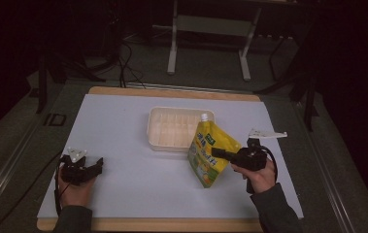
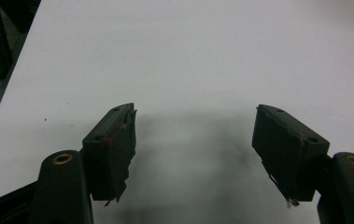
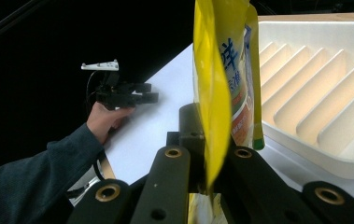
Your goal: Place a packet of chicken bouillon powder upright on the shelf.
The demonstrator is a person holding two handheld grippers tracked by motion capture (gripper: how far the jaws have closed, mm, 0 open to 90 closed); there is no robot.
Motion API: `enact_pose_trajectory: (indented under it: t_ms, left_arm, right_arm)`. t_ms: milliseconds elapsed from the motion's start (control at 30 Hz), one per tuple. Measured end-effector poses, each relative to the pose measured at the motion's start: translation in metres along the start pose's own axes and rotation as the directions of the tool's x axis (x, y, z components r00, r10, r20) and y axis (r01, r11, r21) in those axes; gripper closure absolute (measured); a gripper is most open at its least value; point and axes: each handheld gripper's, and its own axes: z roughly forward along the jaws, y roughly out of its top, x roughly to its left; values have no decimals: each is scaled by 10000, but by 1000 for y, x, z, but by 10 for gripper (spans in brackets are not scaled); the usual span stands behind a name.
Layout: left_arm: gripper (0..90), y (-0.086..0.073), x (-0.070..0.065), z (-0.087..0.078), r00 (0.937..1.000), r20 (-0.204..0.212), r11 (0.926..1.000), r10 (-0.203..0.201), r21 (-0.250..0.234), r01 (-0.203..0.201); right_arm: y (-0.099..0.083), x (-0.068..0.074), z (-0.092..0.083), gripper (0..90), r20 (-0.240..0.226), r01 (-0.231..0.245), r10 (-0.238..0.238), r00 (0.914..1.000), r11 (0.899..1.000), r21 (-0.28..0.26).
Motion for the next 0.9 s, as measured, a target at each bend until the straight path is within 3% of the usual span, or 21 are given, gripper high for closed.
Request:
enact_pose_trajectory:
  t_ms: [900]
  left_arm:
    - [299, 0, 0, 0, 10000, -12, 10000, -21, -20, 21]
  right_arm:
    - [6, 3, 17, 900, -37, -34, 32, 10000, 9991, -417]
